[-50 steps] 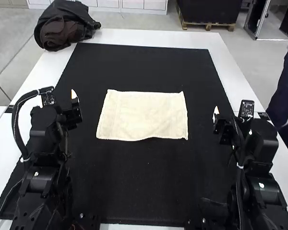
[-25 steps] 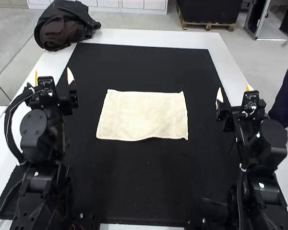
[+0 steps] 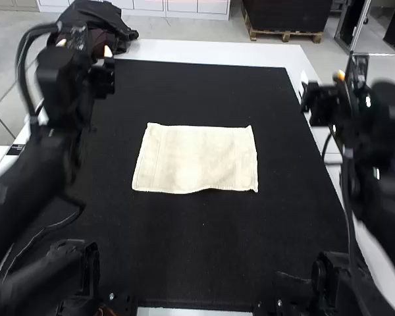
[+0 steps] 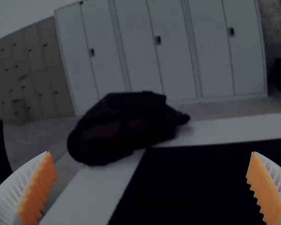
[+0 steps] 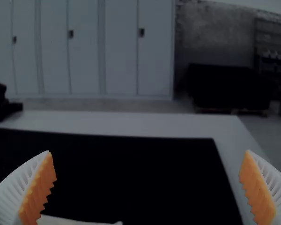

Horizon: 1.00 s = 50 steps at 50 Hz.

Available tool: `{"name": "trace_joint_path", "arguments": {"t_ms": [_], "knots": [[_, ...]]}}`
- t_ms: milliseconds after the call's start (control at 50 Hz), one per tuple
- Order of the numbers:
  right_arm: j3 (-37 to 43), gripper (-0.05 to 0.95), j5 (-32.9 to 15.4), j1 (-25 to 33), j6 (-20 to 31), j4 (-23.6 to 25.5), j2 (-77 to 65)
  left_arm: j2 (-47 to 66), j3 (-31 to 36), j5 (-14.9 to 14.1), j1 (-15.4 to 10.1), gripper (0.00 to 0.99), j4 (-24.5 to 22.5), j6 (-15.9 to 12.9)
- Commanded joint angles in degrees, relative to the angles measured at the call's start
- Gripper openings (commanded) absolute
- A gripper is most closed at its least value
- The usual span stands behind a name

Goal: Fold the towel.

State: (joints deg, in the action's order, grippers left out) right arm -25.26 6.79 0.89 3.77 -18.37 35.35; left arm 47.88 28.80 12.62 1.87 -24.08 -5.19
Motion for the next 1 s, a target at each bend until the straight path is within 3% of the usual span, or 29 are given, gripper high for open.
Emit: {"name": "trace_joint_path", "arguments": {"t_ms": [0, 100, 160, 220, 300, 360, 420, 580, 780, 980], "knots": [[-4.3, 0.9, 0.8, 0.5, -6.5, 0.2, 10.4, 8.5, 4.2, -1.6, 0.9, 0.959, -0.1, 7.2], [-4.5, 0.91, -0.1, 0.3, -9.4, 0.1, 17.7, 13.9, 4.9, -1.5, 0.9, 0.959, -1.0, 13.0], [-4.1, 0.9, -0.1, 0.2, -9.4, 0.1, 21.5, 15.8, 4.1, -1.4, 1.2, 0.959, -1.4, 14.4], [-3.7, 0.9, -1.0, -0.2, -9.0, -0.3, 24.9, 17.5, 2.8, -2.5, 1.5, 0.957, -2.3, 14.2], [-3.7, 0.9, 1.6, -0.4, -8.8, -1.1, 27.8, 19.5, 1.7, -3.4, 0.9, 0.957, -1.9, 13.5], [-3.8, 0.9, 3.1, -0.3, -8.8, -1.6, 29.6, 21.2, 1.1, -4.4, -0.4, 0.957, -0.6, 11.0], [-3.6, 0.9, 2.5, -0.2, -8.6, -2.7, 30.3, 22.5, 0.6, -4.9, -1.8, 0.959, 0.3, 8.8], [-1.6, 0.9, -1.8, -0.4, -6.7, -5.4, 32.3, 27.0, -0.4, -10.0, -5.0, 0.959, 1.6, 8.7], [-1.8, 0.9, -0.5, -2.4, -6.0, -5.9, 40.1, 35.1, -0.1, -10.5, -5.1, 0.959, -2.7, 8.7], [-3.3, 0.91, -4.8, -4.9, -5.4, -9.3, 45.2, 42.8, 2.9, -10.6, -5.1, 0.959, -6.2, 7.6]]}}
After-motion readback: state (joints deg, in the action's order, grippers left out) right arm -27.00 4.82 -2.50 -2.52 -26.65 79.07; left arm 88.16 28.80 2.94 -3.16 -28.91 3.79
